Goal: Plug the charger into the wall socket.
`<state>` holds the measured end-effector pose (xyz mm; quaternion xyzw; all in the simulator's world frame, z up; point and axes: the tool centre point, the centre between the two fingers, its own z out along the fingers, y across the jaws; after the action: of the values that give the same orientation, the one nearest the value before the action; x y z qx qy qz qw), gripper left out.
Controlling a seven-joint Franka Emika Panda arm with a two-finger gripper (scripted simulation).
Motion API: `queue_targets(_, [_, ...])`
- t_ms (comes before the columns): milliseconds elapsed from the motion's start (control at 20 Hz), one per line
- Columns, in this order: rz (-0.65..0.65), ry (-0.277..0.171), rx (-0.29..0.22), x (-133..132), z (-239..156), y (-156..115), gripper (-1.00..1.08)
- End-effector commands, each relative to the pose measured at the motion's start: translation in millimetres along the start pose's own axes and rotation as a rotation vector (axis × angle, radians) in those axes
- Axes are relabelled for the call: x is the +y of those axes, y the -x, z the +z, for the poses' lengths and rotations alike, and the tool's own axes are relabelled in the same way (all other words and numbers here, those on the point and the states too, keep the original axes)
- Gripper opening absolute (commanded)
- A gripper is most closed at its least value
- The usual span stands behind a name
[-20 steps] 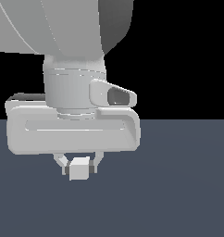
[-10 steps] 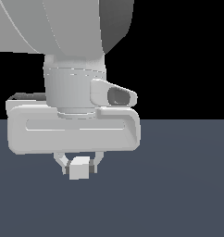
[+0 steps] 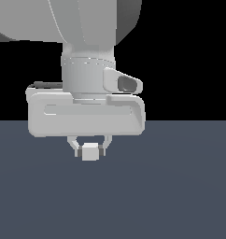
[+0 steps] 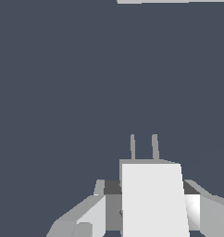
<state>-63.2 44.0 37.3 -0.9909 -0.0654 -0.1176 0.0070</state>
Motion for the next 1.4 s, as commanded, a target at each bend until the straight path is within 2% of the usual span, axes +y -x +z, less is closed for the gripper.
queue_targets(0, [-0.005,-0.001,0.001,7,-9,-13,-1.0])
queue_targets(300, [-0.018,-0.005,0.001,24,-32,-48,-1.0])
queue_targets(550, [-0.025,-0.007,0.001,33,-43,-66,-1.0])
queue_targets(1350, [-0.027,-0.008,0.001,36,-46,-80,-1.0])
